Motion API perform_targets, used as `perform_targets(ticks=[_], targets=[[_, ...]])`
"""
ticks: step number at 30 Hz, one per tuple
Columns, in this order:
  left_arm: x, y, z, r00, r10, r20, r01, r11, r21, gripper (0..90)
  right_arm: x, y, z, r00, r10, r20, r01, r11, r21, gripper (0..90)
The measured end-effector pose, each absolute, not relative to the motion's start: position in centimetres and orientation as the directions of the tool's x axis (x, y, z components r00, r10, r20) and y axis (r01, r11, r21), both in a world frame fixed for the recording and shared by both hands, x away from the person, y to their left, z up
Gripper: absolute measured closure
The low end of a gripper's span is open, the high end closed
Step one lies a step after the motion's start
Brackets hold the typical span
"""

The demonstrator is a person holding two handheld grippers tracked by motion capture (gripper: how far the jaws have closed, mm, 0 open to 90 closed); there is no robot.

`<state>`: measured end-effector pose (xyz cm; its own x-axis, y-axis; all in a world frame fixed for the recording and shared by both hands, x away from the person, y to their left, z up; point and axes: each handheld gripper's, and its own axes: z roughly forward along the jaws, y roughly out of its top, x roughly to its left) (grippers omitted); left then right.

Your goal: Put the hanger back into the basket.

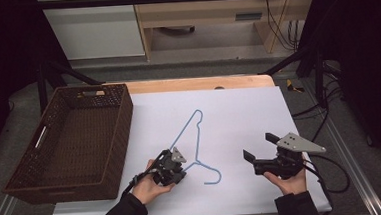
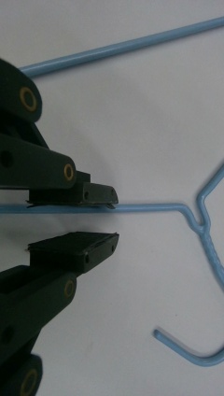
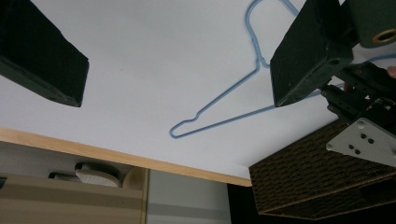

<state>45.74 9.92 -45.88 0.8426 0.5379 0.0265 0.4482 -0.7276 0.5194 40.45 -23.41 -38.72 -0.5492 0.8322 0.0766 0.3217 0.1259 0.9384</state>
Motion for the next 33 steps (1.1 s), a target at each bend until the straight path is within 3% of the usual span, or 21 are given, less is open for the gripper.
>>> perform_targets(ticks=[5, 9, 28, 33], targets=[[45.68, 9.70, -45.78, 0.844, 0.535, 0.036, 0.447, -0.738, 0.505, 78.4, 40.48, -23.42, -38.77, -0.550, 0.832, 0.070, 0.321, 0.133, 0.938, 4.8], [45.62, 9.65, -45.76, 0.846, 0.532, 0.037, 0.445, -0.742, 0.501, 85.8, 40.51, -23.36, -38.80, -0.550, 0.832, 0.071, 0.320, 0.131, 0.938, 4.8], [45.03, 9.38, -45.68, 0.845, 0.527, 0.093, 0.418, -0.758, 0.501, 87.0, 40.69, -22.87, -39.17, -0.569, 0.818, 0.079, 0.333, 0.141, 0.932, 5.4], [44.84, 9.78, -45.02, 0.834, 0.544, 0.087, 0.420, -0.731, 0.538, 87.0, 40.71, -22.79, -39.24, -0.574, 0.815, 0.080, 0.334, 0.144, 0.931, 6.0]])
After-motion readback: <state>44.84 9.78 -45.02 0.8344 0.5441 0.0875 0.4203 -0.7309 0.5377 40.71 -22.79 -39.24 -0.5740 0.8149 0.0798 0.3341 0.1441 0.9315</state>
